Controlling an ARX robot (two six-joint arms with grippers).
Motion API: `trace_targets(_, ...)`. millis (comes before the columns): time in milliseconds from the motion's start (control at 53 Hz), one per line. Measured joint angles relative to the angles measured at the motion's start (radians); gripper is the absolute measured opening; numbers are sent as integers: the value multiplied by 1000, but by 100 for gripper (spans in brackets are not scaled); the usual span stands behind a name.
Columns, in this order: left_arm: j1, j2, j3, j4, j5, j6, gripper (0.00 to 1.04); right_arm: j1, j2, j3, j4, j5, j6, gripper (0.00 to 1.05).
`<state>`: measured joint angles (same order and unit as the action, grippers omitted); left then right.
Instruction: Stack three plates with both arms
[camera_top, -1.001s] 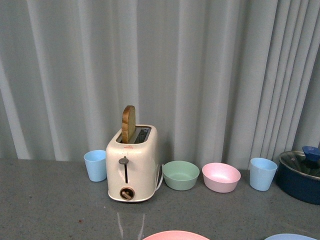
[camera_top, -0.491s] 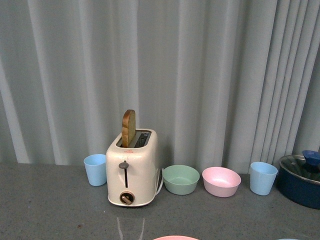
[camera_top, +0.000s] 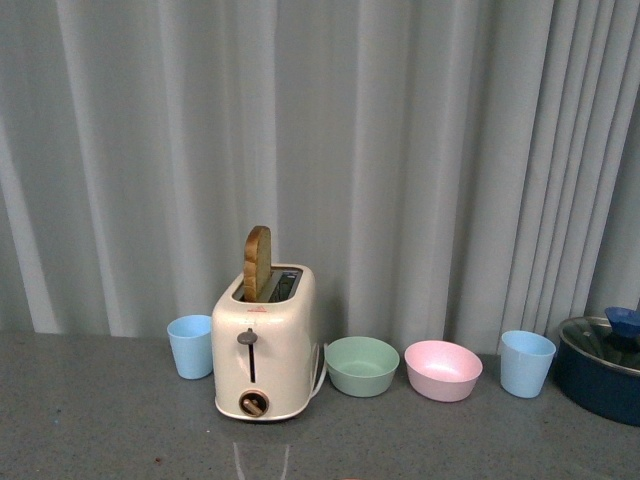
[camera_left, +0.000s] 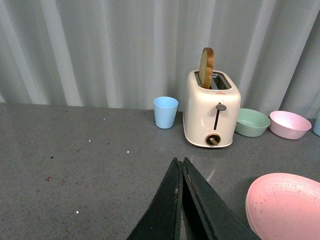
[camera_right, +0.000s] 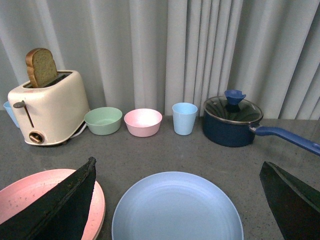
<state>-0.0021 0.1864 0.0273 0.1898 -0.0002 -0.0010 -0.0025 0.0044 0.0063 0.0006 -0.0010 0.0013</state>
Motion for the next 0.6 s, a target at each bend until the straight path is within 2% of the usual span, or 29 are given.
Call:
trace_targets(76, 0, -29, 0, -29, 0, 0, 4, 0, 0, 0, 0, 0, 0, 97)
trace_targets(151, 0, -133, 0, -169, 0, 0, 4, 0, 0, 0, 0, 0, 0, 97)
trace_targets(453, 0, -182, 0, -189, 0, -1, 4, 0, 0, 0, 0, 0, 0, 97)
trace_targets(604, 0, -182, 0, -189, 0, -1, 31, 0, 0, 0, 0, 0, 0, 97)
